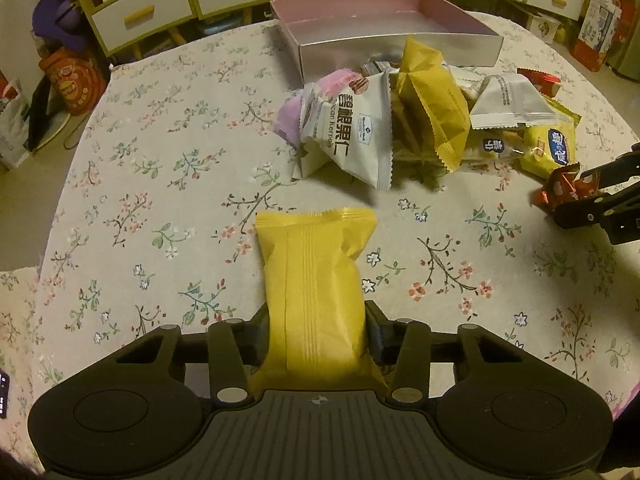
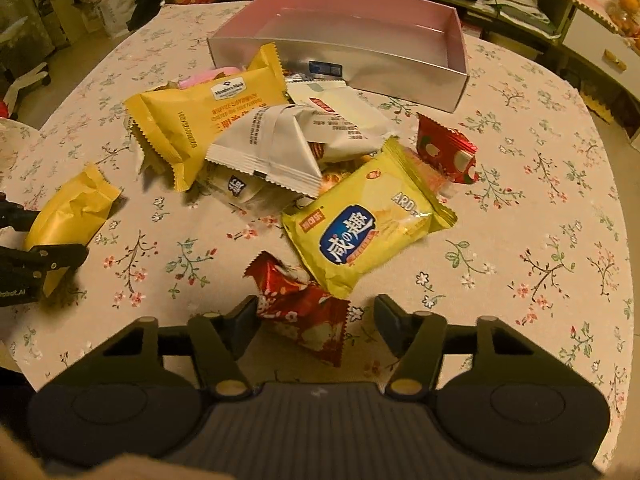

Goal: Organize snacks
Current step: 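Close the right gripper on the red candy wrapper and lift it, then carry both packets over the pink box and open both grippers to drop them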

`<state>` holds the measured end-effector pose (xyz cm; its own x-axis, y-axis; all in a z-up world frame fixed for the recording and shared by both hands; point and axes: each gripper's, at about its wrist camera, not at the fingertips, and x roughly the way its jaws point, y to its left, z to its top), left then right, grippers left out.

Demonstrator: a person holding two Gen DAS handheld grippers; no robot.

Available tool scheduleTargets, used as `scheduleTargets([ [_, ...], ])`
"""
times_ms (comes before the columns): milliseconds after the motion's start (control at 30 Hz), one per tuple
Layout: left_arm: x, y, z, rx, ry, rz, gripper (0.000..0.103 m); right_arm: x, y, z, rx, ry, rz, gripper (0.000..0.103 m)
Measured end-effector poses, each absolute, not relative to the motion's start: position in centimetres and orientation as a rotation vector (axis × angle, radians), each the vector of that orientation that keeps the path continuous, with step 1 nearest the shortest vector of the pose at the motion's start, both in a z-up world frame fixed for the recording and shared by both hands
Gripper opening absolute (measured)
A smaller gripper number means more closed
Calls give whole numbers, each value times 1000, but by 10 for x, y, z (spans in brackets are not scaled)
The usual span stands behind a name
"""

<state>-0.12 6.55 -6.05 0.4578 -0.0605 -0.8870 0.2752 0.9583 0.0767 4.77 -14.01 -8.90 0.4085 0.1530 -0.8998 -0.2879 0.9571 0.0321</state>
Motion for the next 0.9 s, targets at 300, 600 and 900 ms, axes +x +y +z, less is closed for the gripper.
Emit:
scheduleTargets([
  [300,-1,65,-57,176,1081,-221,37,40,-135,-87,-182,1100,285,36],
  [600,-5,67,-41,149,1037,-235,35,36,-134,-76,-167,1073,308,34],
  [900,-8,70,-25,120,988,-230,35,31,-141,-60,-122,1025,305,34],
])
